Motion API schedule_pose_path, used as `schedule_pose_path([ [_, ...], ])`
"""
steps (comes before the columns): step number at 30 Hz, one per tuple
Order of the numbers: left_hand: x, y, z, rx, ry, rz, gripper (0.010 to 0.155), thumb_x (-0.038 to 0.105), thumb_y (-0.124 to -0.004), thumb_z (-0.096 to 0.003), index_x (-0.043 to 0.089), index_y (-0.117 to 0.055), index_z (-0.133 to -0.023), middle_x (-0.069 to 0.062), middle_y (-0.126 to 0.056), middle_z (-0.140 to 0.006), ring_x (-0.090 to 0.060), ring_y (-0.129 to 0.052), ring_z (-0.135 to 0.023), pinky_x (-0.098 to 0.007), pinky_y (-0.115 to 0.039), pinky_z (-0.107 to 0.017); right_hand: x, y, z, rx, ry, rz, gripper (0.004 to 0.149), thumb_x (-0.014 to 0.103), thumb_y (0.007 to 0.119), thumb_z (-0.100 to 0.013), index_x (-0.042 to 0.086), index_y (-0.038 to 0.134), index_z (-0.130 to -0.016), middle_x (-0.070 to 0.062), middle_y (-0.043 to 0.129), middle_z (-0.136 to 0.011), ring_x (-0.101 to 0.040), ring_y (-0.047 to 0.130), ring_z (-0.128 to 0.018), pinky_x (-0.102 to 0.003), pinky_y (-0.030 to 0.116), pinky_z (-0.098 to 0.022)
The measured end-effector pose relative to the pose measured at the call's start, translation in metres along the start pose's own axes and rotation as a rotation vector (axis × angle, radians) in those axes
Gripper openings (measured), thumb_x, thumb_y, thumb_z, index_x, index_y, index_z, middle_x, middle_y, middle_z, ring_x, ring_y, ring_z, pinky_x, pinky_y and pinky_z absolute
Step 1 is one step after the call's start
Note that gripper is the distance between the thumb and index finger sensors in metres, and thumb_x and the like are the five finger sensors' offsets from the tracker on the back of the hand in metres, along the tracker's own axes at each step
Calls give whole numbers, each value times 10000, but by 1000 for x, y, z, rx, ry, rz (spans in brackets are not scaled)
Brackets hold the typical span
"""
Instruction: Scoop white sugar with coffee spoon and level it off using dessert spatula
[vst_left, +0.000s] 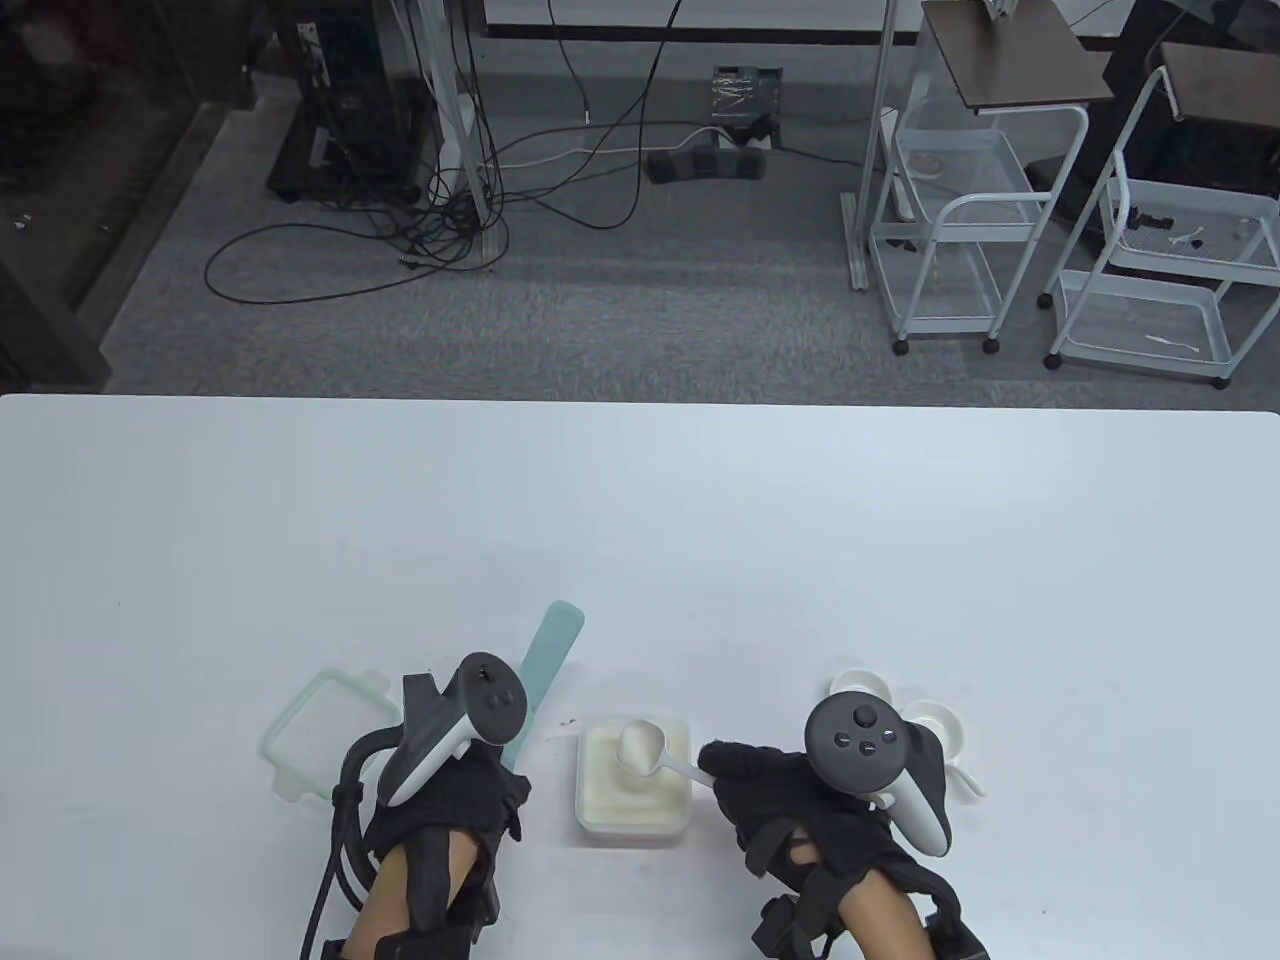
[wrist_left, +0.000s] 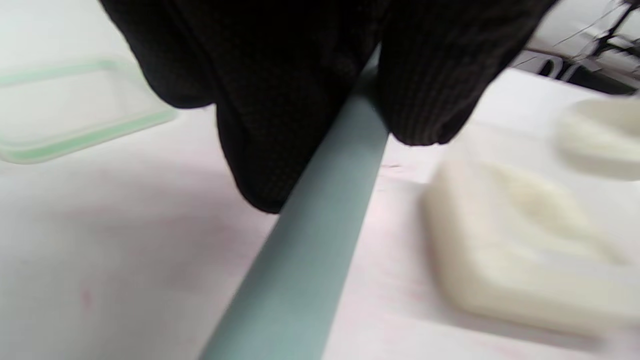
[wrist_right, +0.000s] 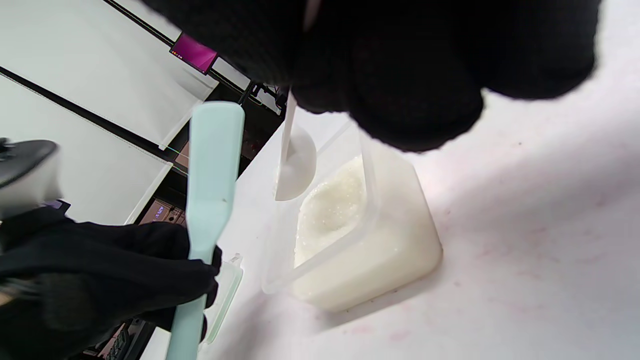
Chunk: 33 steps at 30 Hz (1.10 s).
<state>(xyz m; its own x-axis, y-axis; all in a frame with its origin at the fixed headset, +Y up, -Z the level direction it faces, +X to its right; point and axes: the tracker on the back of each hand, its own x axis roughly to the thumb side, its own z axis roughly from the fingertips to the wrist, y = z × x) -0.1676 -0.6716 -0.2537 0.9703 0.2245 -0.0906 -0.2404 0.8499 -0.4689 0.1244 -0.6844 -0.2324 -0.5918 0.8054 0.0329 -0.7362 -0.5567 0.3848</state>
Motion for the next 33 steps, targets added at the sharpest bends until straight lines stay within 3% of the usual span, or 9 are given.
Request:
schedule_pose_path([
  [5,29,1,23,0,-140,-17,567,469,-925,-428,163,-849,-899,-28,-1027,-749,-130,-1156,-483,-421,-851,-611,-3,-2,0,3,6,-49,425,188,762,-475,29,802,-867,-161,938,-540,-258,981,-347,-461,879,-290],
  [11,54,-15,32,-114,-241,-46,567,474,-921,-433,154,-855,-897,-31,-1030,-742,-125,-1155,-476,-423,-850,-612,-6,-4,0,-1,18,-64,425,188,761,-475,25,802,-865,-161,937,-540,-256,981,-347,-460,879,-290],
  [23,61,-32,24,-174,-215,-104,568,478,-912,-441,142,-859,-896,-34,-1032,-732,-120,-1154,-463,-424,-851,-610,-9,-5,-1,24,29,-113,431,183,750,-479,10,791,-872,-162,932,-544,-253,979,-350,-459,879,-294],
  [33,55,-31,20,-181,-173,-132,562,475,-907,-444,144,-857,-895,-46,-1029,-723,-128,-1153,-461,-434,-845,-614,-16,-8,-2,69,45,-214,439,179,743,-482,-7,778,-877,-164,927,-550,-252,977,-355,-458,879,-297],
])
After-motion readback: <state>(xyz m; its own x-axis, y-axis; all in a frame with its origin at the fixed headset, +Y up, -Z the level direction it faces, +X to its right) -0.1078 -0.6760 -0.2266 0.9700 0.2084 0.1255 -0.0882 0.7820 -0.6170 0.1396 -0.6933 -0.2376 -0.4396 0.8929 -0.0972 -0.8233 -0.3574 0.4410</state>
